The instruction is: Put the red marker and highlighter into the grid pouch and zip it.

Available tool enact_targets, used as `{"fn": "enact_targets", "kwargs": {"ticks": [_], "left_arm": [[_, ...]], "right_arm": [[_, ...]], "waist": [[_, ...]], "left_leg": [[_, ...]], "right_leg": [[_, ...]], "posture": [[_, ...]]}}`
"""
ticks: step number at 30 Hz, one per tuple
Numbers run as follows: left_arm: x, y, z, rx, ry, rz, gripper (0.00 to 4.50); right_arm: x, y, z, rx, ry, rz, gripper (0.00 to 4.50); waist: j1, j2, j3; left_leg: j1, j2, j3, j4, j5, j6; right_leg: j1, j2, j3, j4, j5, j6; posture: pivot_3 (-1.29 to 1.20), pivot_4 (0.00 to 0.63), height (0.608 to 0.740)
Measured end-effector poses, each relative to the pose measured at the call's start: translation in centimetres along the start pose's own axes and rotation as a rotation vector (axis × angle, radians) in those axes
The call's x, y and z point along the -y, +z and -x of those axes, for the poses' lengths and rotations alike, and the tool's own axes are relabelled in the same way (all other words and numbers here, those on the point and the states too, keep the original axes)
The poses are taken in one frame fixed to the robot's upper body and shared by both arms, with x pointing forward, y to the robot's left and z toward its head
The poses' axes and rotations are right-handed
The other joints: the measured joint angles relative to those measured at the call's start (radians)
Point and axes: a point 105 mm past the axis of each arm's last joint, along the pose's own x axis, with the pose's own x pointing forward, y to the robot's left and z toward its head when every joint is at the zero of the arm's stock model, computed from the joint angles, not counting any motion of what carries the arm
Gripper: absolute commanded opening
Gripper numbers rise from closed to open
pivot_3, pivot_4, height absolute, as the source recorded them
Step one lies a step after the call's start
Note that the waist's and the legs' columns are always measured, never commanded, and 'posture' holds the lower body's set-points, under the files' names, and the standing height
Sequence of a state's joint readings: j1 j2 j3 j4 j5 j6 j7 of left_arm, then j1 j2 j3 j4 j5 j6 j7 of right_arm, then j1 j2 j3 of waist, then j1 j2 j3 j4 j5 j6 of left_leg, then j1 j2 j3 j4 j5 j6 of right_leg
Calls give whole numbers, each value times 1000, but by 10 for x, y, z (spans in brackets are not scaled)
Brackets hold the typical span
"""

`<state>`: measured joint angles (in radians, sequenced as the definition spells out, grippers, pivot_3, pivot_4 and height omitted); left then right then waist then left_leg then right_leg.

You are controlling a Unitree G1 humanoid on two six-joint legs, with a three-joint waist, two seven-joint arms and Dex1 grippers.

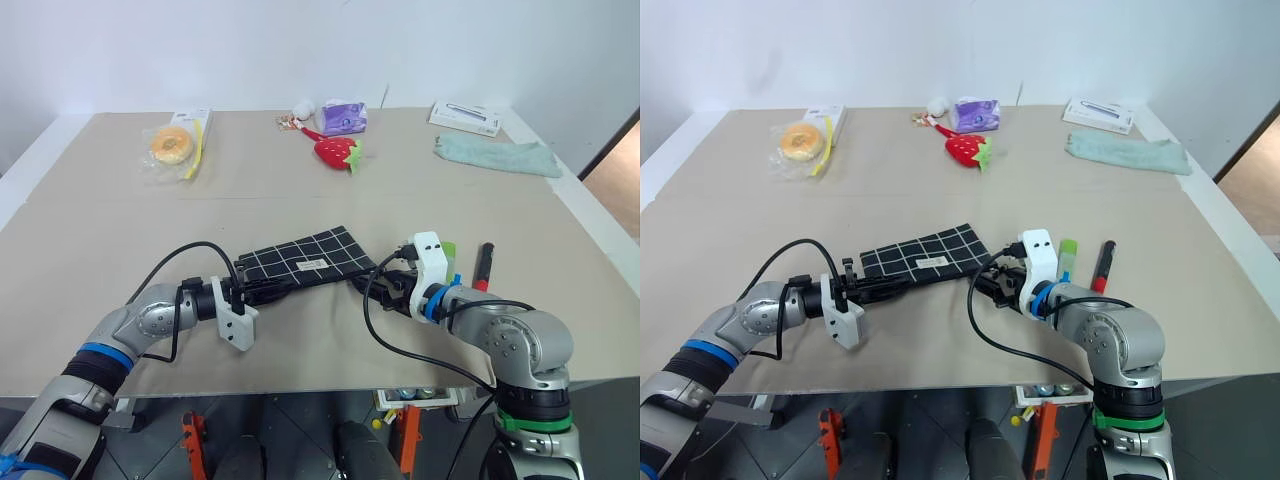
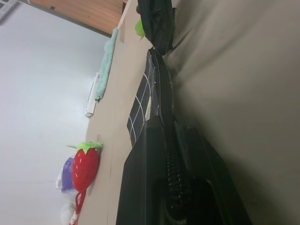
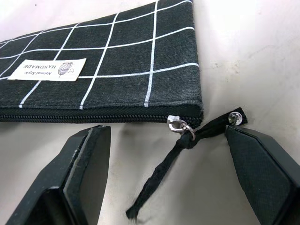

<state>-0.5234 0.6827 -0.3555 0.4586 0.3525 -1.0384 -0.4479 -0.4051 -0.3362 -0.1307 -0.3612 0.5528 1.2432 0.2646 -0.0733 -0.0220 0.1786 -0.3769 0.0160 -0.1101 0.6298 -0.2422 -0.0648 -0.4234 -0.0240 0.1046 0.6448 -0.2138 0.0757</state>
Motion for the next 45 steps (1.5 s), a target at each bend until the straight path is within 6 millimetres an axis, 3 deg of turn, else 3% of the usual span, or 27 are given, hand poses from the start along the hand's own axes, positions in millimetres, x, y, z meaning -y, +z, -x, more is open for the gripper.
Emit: {"fn": "enact_targets", "kwargs": {"ticks": [5,9,13,14,23,25,31,35,37,40,43,45], "left_arm": [[0,0,0,0,0,0,0],[0,0,-1,-1,3,2,0],[-1,0,-2,-6,4,5,0],[-1,-1,-2,-7,4,5,0],[-1,-2,-3,-15,8,12,0],[-1,-3,-3,-20,12,16,0],[-4,0,-10,-12,38,27,0],[-6,2,-13,-5,47,27,0],[-8,3,-15,-3,56,31,0],[-13,6,-16,4,81,37,0],[-20,5,-11,1,114,38,0],[-21,3,-7,-13,110,35,0]], "right_arm": [[0,0,0,-1,-4,7,4180],[9,-1,0,-23,-62,131,2374],[14,-5,1,-39,-88,256,201],[15,-5,1,-39,-88,267,83],[5,-3,-3,0,-29,322,83],[-5,-2,-1,16,27,358,83],[-68,-6,3,45,290,465,83],[-84,-13,-5,20,323,459,83],[-81,-14,-8,8,303,454,83],[-53,-12,-11,-24,192,466,83],[-12,-11,-3,-72,54,468,83],[-7,-12,-1,-79,47,468,83]], "waist": [[0,0,0],[0,0,0],[0,0,0],[-1,0,0],[-1,0,0],[-1,0,0],[-1,-1,0],[-1,-1,0],[0,-1,0],[1,-1,0],[2,-1,1],[0,-1,1]], "left_leg": [[0,0,0,0,0,0],[0,0,0,0,0,0],[0,0,0,0,0,0],[0,0,0,0,0,0],[0,0,0,0,0,0],[0,0,0,0,0,0],[0,0,0,0,-1,1],[0,0,0,1,-1,1],[0,0,0,1,-1,1],[0,-1,0,1,-1,1],[0,-1,0,1,-1,1],[1,0,0,0,-1,2]], "right_leg": [[0,0,0,0,0,0],[0,0,0,0,0,0],[0,0,0,0,0,0],[0,0,0,0,0,0],[0,0,0,0,0,0],[0,0,0,0,-1,0],[0,0,0,0,-1,0],[0,0,0,0,0,0],[0,0,0,0,0,0],[0,-1,0,0,0,0],[0,-1,0,0,-1,0],[0,0,0,0,-1,-1]], "posture": [[0,150,740],[0,150,740],[0,150,740],[0,150,740],[0,150,740],[0,150,740],[0,150,740],[0,150,740],[0,150,740],[0,150,740],[0,150,740],[0,150,740]]}}
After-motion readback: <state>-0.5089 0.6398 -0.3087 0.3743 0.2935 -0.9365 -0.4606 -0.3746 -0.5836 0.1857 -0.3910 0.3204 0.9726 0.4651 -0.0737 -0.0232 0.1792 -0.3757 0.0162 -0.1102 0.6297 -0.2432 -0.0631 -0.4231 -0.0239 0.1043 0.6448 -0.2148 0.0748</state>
